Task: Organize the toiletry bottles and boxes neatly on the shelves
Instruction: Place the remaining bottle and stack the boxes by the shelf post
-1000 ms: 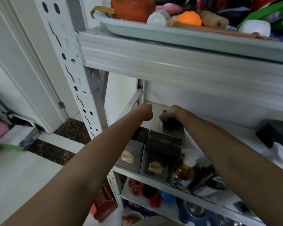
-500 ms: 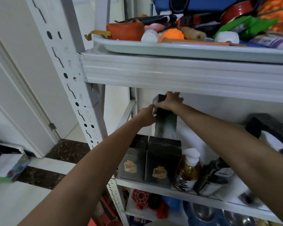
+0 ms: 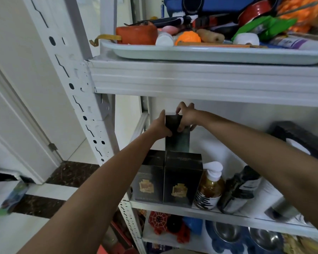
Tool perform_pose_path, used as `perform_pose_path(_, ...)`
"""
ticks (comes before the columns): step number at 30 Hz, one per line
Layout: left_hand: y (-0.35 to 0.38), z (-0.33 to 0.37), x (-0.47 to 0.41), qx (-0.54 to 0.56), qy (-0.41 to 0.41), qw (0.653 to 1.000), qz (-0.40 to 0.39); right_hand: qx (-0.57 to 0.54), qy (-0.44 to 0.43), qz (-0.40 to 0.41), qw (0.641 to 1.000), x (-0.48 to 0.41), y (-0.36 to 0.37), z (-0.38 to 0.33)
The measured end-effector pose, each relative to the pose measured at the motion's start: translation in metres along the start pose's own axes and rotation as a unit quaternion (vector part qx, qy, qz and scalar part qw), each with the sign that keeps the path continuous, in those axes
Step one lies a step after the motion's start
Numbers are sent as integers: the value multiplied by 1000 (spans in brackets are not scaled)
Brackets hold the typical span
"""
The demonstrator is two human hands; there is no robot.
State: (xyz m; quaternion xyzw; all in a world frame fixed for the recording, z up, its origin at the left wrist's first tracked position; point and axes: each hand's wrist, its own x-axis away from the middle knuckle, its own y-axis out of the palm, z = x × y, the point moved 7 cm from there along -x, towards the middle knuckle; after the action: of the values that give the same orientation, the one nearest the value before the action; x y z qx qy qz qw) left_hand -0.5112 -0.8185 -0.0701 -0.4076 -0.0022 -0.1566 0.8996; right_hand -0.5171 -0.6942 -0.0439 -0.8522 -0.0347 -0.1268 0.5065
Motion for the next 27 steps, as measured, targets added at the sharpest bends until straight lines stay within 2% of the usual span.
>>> perform_pose_path(3,0,3,2,-21,13,1000,-6,-29,-7,-79,996,3,-3,6)
perform_pose_path(6,-4,8,1,-95,21,995,-37,-67,-16,-141,988,5,-3,9)
perform_pose_path(14,-16,38,7,-207,58,970,-114,-160,-28,-214,963,13,-7,17)
perform_pose_path(19,-22,48,23,-269,56,952,-137,-223,-1,-253,941,17,2,24)
perform_pose_path(22,-25,48,28,-265,45,953,-141,-209,-30,-277,938,25,15,14)
perform_pose_path(27,-40,40,48,-223,-3,970,-94,-250,-36,-292,922,27,30,-3)
